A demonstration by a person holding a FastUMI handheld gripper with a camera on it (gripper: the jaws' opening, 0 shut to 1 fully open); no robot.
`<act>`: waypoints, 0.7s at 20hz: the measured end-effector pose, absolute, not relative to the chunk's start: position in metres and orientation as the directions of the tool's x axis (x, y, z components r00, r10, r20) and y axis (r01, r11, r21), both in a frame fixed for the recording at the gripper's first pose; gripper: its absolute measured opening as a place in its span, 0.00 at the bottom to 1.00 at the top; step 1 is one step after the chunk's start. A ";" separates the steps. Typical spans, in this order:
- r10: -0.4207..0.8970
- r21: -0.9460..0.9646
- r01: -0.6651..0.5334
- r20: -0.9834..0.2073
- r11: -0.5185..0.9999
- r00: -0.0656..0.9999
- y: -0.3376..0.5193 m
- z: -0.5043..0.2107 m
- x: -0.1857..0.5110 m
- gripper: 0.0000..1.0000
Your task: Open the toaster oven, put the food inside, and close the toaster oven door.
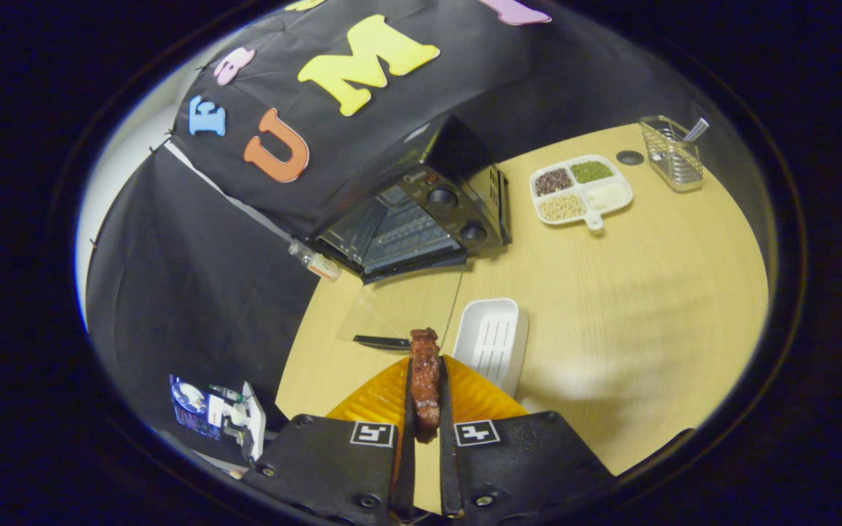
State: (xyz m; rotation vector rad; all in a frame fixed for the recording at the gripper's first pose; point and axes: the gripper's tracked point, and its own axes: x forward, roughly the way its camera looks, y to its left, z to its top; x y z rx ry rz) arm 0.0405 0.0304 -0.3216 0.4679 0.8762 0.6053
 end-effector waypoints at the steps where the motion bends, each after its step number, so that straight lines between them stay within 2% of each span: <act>1: 0.653 0.608 -0.283 -0.556 0.742 0.515 0.036 -0.314 0.043 0.17; 9: 0.646 0.751 -0.163 -0.410 0.640 0.644 0.121 -0.292 0.065 0.17; 14: 0.590 0.820 -0.098 -0.316 0.563 0.743 0.167 -0.294 0.101 0.17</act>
